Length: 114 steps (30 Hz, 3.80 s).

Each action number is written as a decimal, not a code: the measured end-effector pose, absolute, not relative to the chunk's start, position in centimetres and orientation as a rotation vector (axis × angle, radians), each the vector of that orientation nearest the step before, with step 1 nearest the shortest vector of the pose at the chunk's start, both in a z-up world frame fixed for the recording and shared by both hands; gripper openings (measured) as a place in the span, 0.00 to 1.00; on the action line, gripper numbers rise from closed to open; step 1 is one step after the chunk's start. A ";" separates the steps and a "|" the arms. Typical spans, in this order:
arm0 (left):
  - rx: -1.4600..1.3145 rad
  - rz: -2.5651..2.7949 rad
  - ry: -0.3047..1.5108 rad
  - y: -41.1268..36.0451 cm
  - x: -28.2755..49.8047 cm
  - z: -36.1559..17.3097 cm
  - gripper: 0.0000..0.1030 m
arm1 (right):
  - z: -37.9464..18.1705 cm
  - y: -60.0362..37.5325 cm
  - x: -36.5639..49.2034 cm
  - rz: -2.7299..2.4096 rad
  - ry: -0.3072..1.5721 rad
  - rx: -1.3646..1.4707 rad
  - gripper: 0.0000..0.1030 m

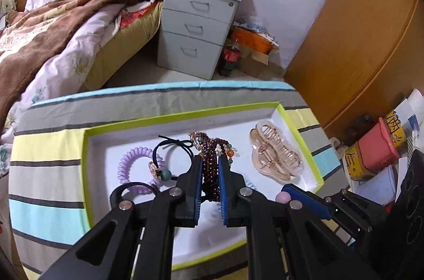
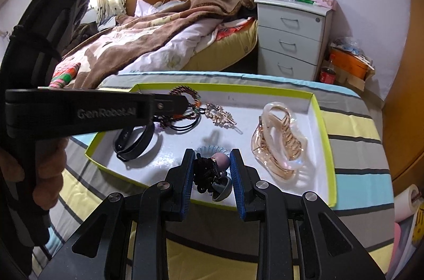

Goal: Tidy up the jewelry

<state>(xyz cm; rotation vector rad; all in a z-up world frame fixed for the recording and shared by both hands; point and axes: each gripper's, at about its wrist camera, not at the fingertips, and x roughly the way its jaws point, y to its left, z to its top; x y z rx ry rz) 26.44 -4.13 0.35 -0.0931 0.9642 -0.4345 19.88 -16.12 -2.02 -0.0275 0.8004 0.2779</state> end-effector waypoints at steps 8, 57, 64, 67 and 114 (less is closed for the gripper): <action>-0.089 -0.438 1.004 -4.9 27.6 -1.6 0.12 | -3.2 -15.5 20.3 0.279 0.825 -0.066 0.27; -0.098 -0.334 0.940 -2.9 24.6 0.7 0.46 | -2.1 -16.9 18.2 0.232 0.771 -0.022 0.48; -0.087 -0.262 0.887 -1.8 21.8 2.0 0.48 | -1.1 -17.5 16.4 0.217 0.745 0.004 0.48; -0.088 -0.237 0.871 -1.2 20.5 2.2 0.48 | -0.6 -17.8 15.5 0.208 0.730 0.011 0.48; -0.053 -0.073 0.836 -1.4 12.2 -0.4 0.50 | 0.1 -18.8 10.8 0.142 0.696 0.061 0.49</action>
